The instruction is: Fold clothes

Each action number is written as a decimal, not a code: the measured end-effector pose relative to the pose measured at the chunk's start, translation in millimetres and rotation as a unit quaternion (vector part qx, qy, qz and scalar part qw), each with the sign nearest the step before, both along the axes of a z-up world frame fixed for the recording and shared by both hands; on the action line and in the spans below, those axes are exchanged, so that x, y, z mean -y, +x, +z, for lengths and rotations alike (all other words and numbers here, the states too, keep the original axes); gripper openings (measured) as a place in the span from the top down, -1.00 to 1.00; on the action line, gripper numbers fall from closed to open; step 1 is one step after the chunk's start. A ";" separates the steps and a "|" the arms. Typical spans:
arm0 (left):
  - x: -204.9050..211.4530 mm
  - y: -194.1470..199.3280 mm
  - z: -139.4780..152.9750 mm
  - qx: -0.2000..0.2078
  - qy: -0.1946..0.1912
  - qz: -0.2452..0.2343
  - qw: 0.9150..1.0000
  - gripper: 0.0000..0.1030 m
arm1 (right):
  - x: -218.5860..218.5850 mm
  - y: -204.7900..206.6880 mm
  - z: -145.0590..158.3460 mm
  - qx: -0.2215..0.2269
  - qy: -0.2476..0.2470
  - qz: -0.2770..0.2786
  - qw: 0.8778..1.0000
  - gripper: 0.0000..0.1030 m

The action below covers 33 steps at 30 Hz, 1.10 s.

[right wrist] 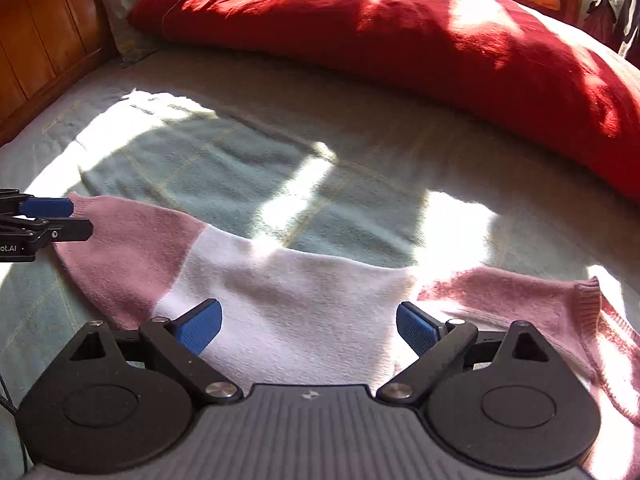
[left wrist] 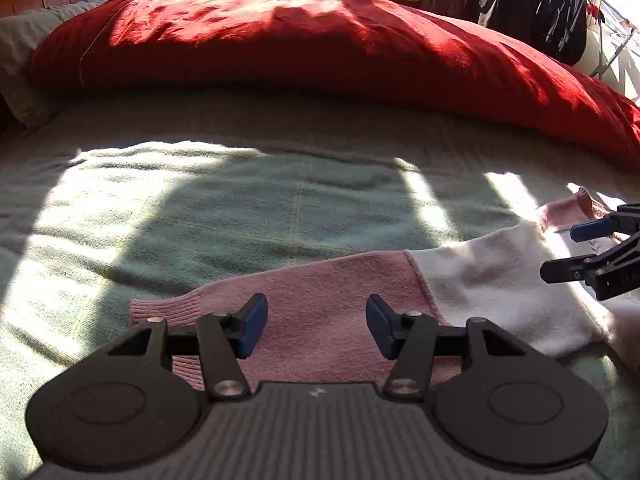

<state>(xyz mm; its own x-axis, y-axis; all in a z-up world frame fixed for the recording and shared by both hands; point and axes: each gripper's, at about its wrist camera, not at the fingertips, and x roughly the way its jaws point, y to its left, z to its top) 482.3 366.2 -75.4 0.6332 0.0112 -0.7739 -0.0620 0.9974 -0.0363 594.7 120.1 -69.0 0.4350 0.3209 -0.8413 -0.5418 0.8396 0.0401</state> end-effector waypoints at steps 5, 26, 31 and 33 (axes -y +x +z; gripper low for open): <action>12.1 7.8 -28.5 -0.020 0.025 -0.021 0.999 -0.19 | 20.8 20.7 -40.8 -0.009 -0.006 -0.052 0.999 -1.00; 61.9 14.8 -6.3 0.000 -0.175 -0.126 0.977 -0.29 | 32.0 -27.1 -5.4 -0.029 0.071 -0.056 0.996 -1.00; 60.9 26.0 -26.9 -0.059 -0.201 -0.092 0.973 -0.28 | 39.4 -46.2 -0.7 -0.038 0.086 -0.068 0.993 -1.00; 48.0 19.5 -26.6 -0.064 -0.184 -0.068 0.979 -0.29 | 41.8 -48.4 1.8 -0.044 0.084 -0.070 0.993 -1.00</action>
